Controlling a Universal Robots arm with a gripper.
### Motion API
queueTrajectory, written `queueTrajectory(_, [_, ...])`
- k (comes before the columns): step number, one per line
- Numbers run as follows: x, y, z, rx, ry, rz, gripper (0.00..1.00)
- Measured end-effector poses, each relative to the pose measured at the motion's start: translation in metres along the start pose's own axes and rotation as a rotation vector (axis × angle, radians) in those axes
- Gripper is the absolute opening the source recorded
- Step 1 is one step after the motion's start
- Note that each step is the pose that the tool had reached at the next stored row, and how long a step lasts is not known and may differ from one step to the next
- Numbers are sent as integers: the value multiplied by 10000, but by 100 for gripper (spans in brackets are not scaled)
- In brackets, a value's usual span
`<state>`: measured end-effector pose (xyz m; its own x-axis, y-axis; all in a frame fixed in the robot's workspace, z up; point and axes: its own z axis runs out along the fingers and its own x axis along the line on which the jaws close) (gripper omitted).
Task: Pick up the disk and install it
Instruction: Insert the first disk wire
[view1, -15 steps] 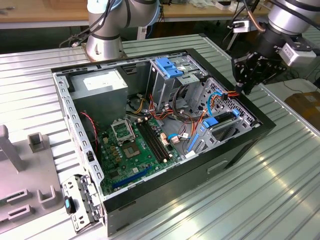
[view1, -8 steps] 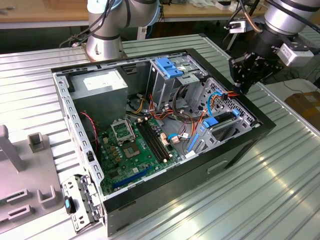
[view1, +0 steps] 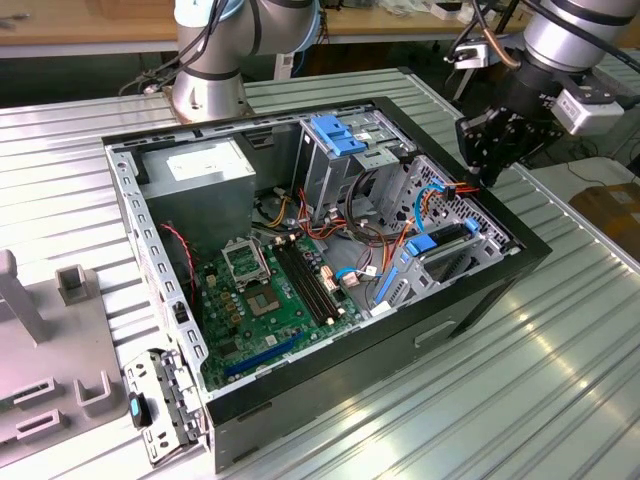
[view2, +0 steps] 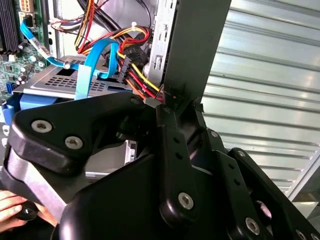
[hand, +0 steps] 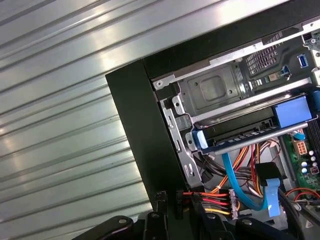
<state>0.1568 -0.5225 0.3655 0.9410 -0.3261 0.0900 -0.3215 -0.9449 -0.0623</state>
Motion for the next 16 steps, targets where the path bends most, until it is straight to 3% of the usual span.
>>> queueTrajectory(3, [-3,1,6,-5,7,42,31])
queueTrajectory(5, [8,-3,10,-151,67,261,31])
queueTrajectory(16, [6,-8,12,-155,68,264,31])
